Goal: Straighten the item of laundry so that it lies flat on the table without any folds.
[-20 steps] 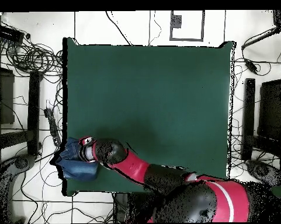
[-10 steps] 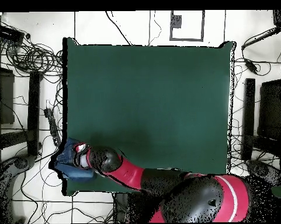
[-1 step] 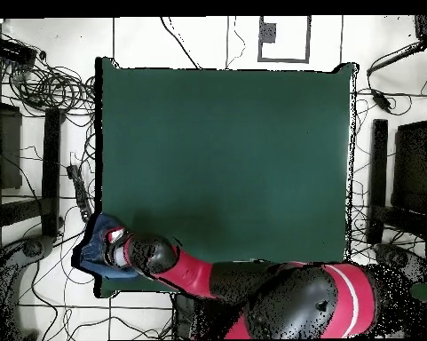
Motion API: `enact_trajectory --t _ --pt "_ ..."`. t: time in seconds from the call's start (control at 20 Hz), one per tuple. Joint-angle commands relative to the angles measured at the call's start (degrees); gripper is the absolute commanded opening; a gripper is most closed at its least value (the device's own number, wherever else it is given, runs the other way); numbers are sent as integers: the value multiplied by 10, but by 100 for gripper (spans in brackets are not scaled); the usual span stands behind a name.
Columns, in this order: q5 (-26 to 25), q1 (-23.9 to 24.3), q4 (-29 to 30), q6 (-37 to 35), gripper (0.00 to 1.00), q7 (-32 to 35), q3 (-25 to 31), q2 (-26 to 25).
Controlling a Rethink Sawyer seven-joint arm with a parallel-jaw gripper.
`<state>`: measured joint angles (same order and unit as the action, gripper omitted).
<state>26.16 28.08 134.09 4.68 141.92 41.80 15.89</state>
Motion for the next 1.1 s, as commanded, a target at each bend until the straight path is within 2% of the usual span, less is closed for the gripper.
enact_trajectory --t 0.05,0.35,0.4,0.6,0.7,0.9,1.1 --pt "33 -17 0 -7 0 152 20 -2" --pt "54 -16 -6 -65 0 139 8 37" --pt "73 -24 -1 -107 0 147 3 86" --pt "134 -68 -11 -223 0 203 -28 223" --pt "140 -75 -20 -282 0 228 -35 264" --pt "138 -49 -18 -353 0 216 -24 297" --pt "123 -34 -24 -412 0 188 -41 320"
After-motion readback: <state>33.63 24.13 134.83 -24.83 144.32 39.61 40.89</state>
